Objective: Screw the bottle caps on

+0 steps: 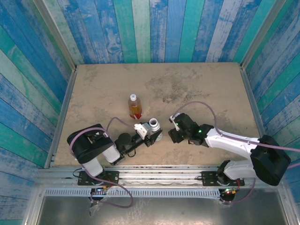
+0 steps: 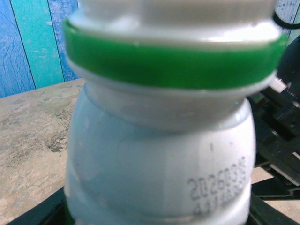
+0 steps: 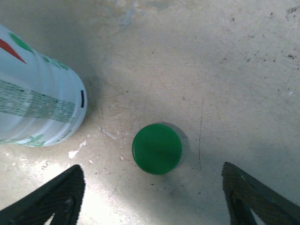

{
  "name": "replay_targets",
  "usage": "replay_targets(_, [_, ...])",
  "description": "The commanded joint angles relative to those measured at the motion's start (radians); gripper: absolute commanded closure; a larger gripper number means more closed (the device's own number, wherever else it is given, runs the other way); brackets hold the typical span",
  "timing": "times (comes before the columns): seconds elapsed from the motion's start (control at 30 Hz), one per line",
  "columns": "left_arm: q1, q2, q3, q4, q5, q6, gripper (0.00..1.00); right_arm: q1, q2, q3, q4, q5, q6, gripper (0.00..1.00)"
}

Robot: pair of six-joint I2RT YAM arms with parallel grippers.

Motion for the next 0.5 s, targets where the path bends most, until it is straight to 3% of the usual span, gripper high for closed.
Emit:
replay_targets(0.0, [-0.005, -0.022, 0.054, -0.120, 0.007, 0.030, 0.36, 0.008, 0.034, 0.031, -0.007, 0.026, 0.000, 0.28])
replay_targets(0.07, [-0.005, -0.040, 0.075, -0.191, 0.003, 0.039, 0.35, 0.007, 0.060, 0.035, -0.003, 0.029, 0.004, 0.30])
replay_targets(0.47, [-0.005, -0.027, 0.055, -0.168, -0.027, 0.048, 0.34, 0.007, 0.167, 0.049, 0.055, 0.003, 0.042, 0.39])
